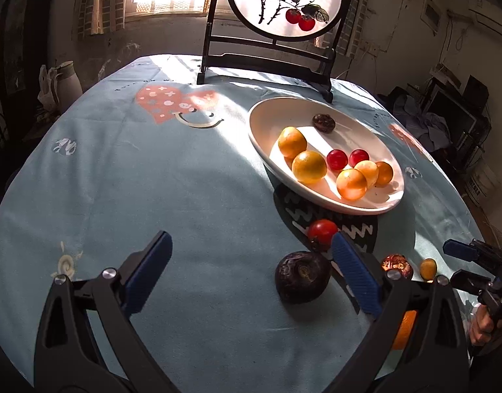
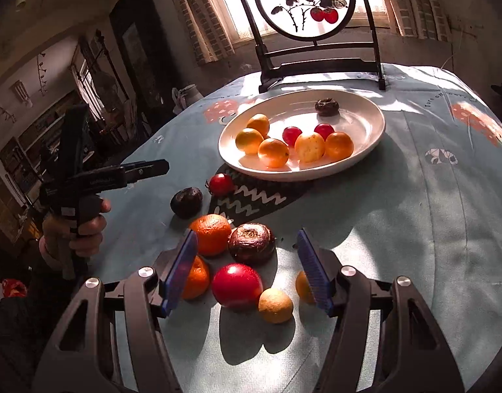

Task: Organize fruits
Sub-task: 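Move the open right tool down around the large red fruit, then grasp the large red fruit with the right tool while the left tool grasps an orange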

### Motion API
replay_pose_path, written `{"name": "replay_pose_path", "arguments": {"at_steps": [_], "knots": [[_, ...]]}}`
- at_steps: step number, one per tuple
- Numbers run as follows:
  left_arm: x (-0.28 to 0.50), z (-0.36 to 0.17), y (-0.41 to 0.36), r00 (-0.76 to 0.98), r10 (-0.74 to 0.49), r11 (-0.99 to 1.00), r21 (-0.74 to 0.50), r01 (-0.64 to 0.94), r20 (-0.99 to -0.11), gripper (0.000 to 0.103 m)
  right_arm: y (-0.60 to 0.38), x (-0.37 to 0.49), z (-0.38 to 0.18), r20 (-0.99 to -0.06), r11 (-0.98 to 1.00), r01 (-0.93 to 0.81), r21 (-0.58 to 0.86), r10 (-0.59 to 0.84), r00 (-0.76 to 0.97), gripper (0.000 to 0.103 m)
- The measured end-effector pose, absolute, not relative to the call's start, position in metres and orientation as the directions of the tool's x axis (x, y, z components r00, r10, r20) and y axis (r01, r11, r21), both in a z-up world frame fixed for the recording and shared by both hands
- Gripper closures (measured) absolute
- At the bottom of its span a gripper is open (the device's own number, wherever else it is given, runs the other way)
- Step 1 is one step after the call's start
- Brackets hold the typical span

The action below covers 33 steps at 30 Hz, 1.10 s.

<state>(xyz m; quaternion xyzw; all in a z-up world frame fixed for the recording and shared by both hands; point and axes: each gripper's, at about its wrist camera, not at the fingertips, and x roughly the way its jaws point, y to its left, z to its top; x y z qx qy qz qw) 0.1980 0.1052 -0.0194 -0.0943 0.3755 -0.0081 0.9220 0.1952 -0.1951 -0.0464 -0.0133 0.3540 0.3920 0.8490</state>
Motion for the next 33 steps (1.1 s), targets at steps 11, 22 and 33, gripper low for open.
{"name": "replay_pose_path", "arguments": {"at_steps": [11, 22, 33], "knots": [[0.193, -0.017, 0.093, 0.73, -0.078, 0.992, -0.124, -0.008, -0.679, 0.003, -0.155, 0.151, -0.06, -0.73, 0.578, -0.799, -0.166, 0.472, 0.494, 0.04], [0.191, -0.016, 0.092, 0.733, -0.089, 0.992, -0.129, 0.002, -0.675, 0.003, -0.134, 0.176, -0.082, -0.803, 0.569, -0.79, -0.227, 0.349, 0.483, 0.048], [0.192, -0.018, 0.09, 0.728, -0.082, 0.993, -0.12, 0.001, -0.681, 0.003, -0.131, 0.175, -0.081, -0.799, 0.578, -0.791, -0.198, 0.372, 0.472, 0.062]]}}
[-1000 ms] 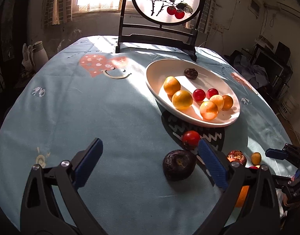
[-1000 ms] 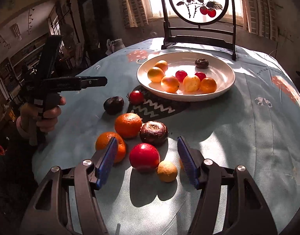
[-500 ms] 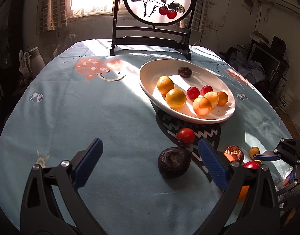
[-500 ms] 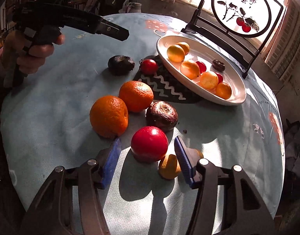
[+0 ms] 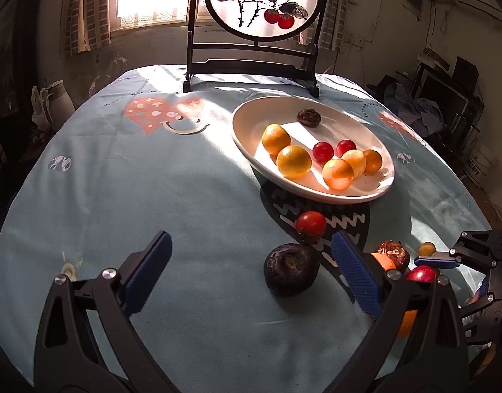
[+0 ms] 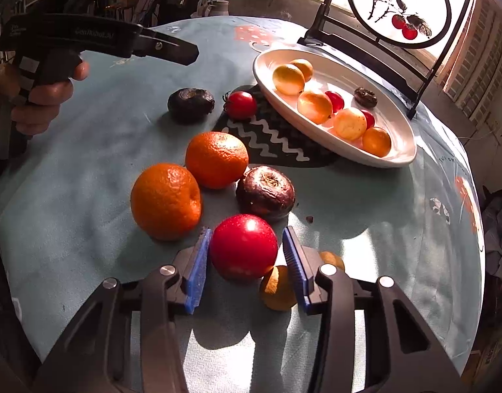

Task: Organize fruits
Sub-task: 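Grasp the large red fruit with the right tool while the left tool grasps an orange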

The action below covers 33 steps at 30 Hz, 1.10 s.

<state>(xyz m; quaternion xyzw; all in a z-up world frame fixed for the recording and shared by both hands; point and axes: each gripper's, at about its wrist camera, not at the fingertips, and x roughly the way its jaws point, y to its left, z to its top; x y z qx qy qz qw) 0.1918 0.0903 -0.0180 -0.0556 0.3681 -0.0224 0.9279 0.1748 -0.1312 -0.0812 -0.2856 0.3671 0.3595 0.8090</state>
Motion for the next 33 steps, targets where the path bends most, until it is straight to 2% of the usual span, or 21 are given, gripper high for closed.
{"name": "replay_pose_path", "arguments": {"at_steps": [5, 7, 10, 12, 14, 16, 19, 22, 26, 29, 33], "knots": [[0.192, -0.019, 0.09, 0.727, -0.083, 0.993, -0.118, 0.003, -0.681, 0.003, -0.135, 0.175, -0.08, -0.795, 0.598, -0.782, -0.175, 0.383, 0.47, 0.063], [0.192, -0.019, 0.089, 0.727, -0.084, 0.993, -0.116, 0.006, -0.682, 0.003, -0.142, 0.177, -0.077, -0.785, 0.617, -0.778, -0.12, 0.42, 0.455, 0.063], [0.19, -0.02, 0.086, 0.722, -0.101, 0.992, -0.12, 0.026, -0.684, 0.003, -0.165, 0.19, -0.068, -0.732, 0.674, -0.736, 0.06, 0.531, 0.427, 0.063], [0.187, -0.02, 0.081, 0.714, -0.137, 0.99, -0.127, 0.067, -0.687, 0.004, -0.19, 0.207, -0.064, -0.662, 0.706, -0.659, 0.259, 0.627, 0.411, 0.063], [0.181, -0.02, 0.072, 0.696, -0.208, 0.978, -0.152, 0.142, -0.688, 0.004, -0.216, 0.223, -0.065, -0.56, 0.674, -0.572, 0.468, 0.726, 0.398, 0.063], [0.174, -0.021, 0.06, 0.664, -0.296, 0.955, -0.192, 0.227, -0.686, 0.004, -0.234, 0.231, -0.065, -0.495, 0.656, -0.505, 0.561, 0.755, 0.43, 0.063], [0.158, -0.023, 0.036, 0.637, -0.367, 0.926, -0.197, 0.323, -0.678, 0.005, -0.249, 0.234, -0.06, -0.454, 0.657, -0.465, 0.593, 0.75, 0.481, 0.063], [0.141, -0.025, 0.008, 0.625, -0.4, 0.902, -0.168, 0.397, -0.67, 0.008, -0.252, 0.235, -0.061, -0.462, 0.674, -0.446, 0.589, 0.734, 0.497, 0.064], [0.131, -0.035, -0.02, 0.598, -0.389, 0.892, -0.123, 0.436, -0.701, 0.024, -0.249, 0.232, -0.061, -0.479, 0.681, -0.465, 0.565, 0.73, 0.488, 0.064], [0.133, -0.043, -0.031, 0.583, -0.356, 0.898, -0.096, 0.428, -0.731, 0.028, -0.247, 0.228, -0.06, -0.489, 0.7, -0.481, 0.527, 0.713, 0.503, 0.064], [0.139, -0.05, -0.035, 0.566, -0.316, 0.91, -0.074, 0.408, -0.761, 0.04, -0.247, 0.228, -0.06, -0.487, 0.697, -0.49, 0.524, 0.717, 0.499, 0.063]]}}
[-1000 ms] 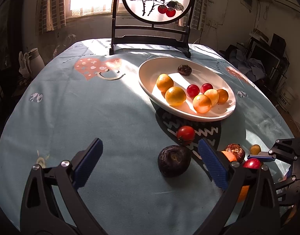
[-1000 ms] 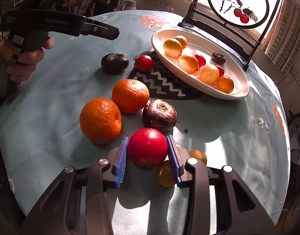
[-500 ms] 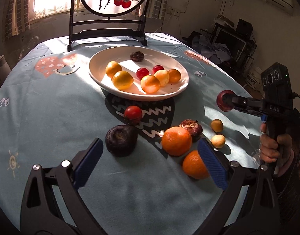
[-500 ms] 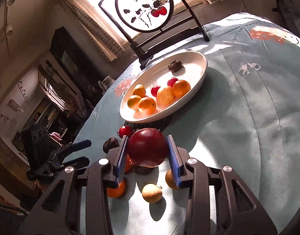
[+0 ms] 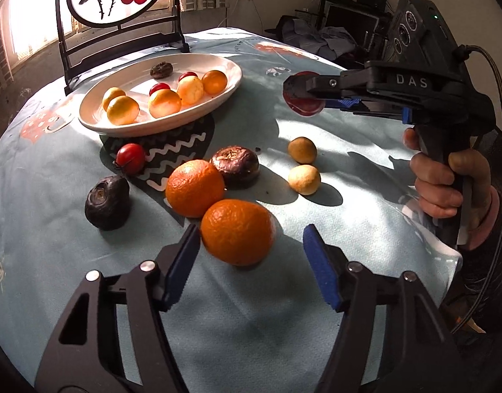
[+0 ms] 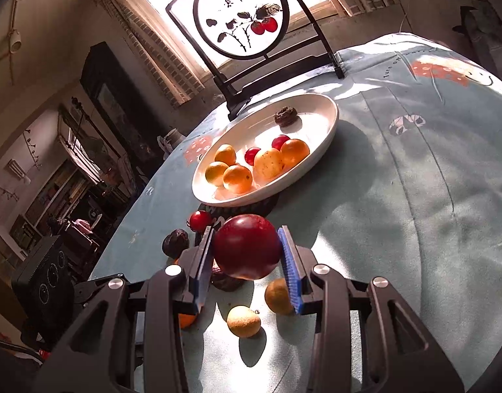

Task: Organize fruits
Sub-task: 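Grasp the large red fruit with the right tool while the left tool grasps an orange, then lower the red fruit into the white plate with the right tool while the left tool places the orange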

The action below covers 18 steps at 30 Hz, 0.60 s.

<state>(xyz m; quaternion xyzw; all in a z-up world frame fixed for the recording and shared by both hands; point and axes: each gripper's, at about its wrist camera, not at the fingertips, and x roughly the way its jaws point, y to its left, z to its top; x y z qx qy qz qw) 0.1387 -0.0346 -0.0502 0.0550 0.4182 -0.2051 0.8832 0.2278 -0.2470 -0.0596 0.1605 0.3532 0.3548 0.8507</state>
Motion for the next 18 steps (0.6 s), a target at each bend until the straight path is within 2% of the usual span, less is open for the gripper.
{"name": "replay_pose_path", "arguments": {"at_steps": [7, 14, 18], "knots": [[0.145, -0.054, -0.031, 0.562, -0.28, 0.928, -0.069, 0.366, -0.778, 0.056, -0.243, 0.227, -0.059, -0.497, 0.706, -0.499, 0.502, 0.708, 0.502, 0.063], [0.145, -0.054, -0.029, 0.557, -0.292, 0.927, -0.088, 0.364, -0.777, 0.057, -0.242, 0.226, -0.059, -0.498, 0.705, -0.5, 0.503, 0.709, 0.5, 0.064], [0.143, -0.048, -0.02, 0.54, -0.344, 0.916, -0.147, 0.373, -0.768, 0.057, -0.241, 0.225, -0.058, -0.489, 0.694, -0.512, 0.505, 0.72, 0.493, 0.063]]}}
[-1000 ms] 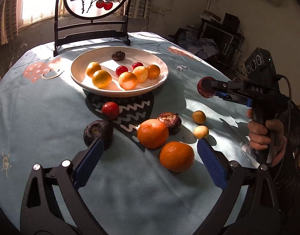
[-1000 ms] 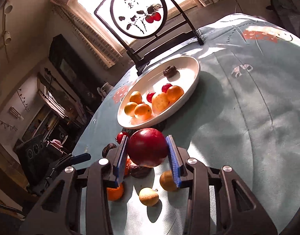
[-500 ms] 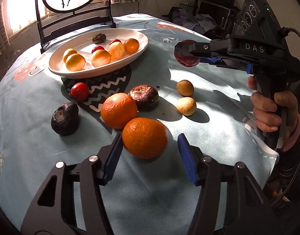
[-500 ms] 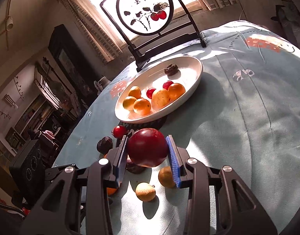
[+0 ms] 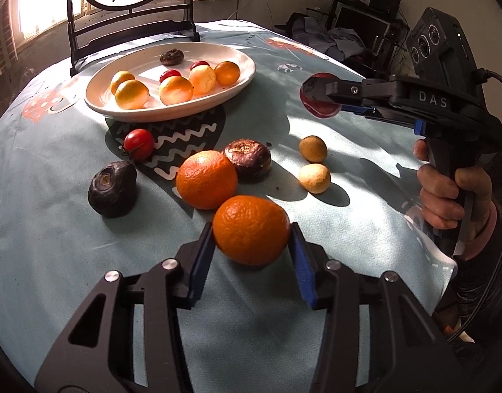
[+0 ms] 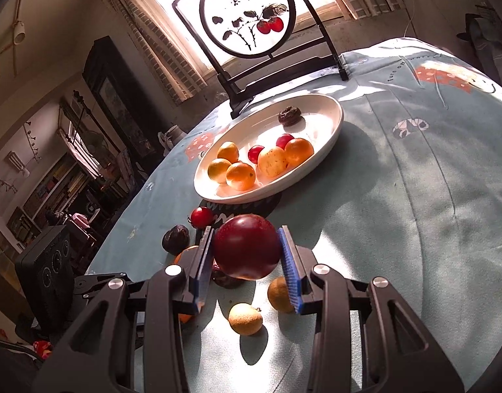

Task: Organize fruits
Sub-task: 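Lower the red fruit into the white plate with the right tool while the left tool places the orange, then grasp a dark brown round fruit with the right tool while the left tool grasps another dark fruit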

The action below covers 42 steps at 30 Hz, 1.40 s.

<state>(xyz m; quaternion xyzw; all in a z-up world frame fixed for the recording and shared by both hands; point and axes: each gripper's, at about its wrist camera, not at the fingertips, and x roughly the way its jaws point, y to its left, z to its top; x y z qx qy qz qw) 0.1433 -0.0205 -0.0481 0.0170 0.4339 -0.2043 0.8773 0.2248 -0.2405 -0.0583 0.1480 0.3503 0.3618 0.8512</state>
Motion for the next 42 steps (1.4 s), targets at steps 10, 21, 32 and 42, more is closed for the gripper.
{"name": "replay_pose_path", "arguments": {"at_steps": [10, 21, 32, 42], "knots": [[0.188, 0.013, 0.024, 0.651, -0.361, 0.929, -0.193, 0.317, -0.667, 0.057, -0.217, 0.261, -0.025, -0.45, 0.678, -0.547, 0.491, 0.735, 0.508, 0.063], [0.331, -0.001, 0.027, 0.645, -0.16, 0.986, -0.084, 0.147, -0.747, 0.057, -0.171, 0.35, -0.039, -0.546, 0.808, -0.476, 0.347, 0.587, 0.598, 0.063], [0.299, 0.023, 0.046, 0.754, -0.077, 0.996, -0.023, 0.081, -0.653, 0.007, -0.173, 0.326, -0.02, -0.529, 0.768, -0.548, 0.331, 0.632, 0.566, 0.049], [0.241, -0.008, 0.105, 0.737, -0.029, 0.99, -0.122, -0.074, -0.676, 0.003, -0.15, 0.256, -0.041, -0.669, 0.639, -0.744, 0.194, 0.641, 0.376, 0.04]]}}
